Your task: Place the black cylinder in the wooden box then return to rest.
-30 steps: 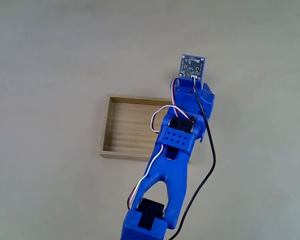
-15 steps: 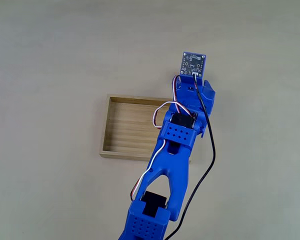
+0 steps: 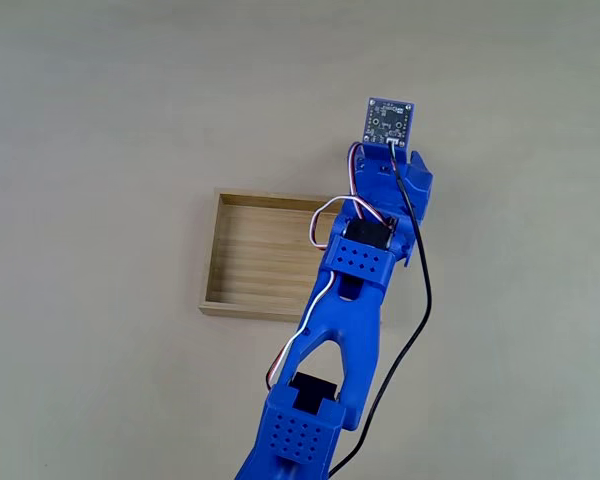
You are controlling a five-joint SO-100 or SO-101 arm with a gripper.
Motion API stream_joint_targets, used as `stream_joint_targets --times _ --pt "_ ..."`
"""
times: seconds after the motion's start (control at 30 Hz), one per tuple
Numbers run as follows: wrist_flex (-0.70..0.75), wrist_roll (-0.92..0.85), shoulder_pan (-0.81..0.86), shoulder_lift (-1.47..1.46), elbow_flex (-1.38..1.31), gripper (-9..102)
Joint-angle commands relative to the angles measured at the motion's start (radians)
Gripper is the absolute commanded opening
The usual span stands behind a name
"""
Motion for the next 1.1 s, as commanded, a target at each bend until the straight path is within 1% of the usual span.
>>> stream_joint_targets --times 0.0,0.4,0.57,0.83,1.07 --pt "-0.043 0.008 -0.018 -0.031 -0.161 36" --pt "-0.043 0.008 -0.034 0.046 -0.267 35" --pt "-0.043 0.006 -0.04 0.054 -0.279 30" --pt "-0.043 0.008 -0.038 0.058 -0.285 20" --pt "-0.043 0.005 -0.028 0.046 -0.287 17"
